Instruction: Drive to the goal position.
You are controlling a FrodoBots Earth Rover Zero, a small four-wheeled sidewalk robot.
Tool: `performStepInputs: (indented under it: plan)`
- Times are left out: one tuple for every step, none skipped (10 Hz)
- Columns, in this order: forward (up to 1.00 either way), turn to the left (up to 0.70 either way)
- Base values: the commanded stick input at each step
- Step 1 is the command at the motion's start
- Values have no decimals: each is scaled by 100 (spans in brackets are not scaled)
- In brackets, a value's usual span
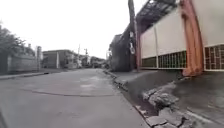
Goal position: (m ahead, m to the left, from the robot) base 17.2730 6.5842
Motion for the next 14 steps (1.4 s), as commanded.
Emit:
performStepInputs:
  plan:
    - [70, 0]
    - [70, 0]
    - [70, 0]
    - [70, 0]
    - [70, 0]
    - [70, 0]
    - [70, 0]
    - [70, 0]
    - [70, 0]
    - [70, 0]
    - [70, 0]
    - [70, 0]
    - [70, 0]
    - [70, 0]
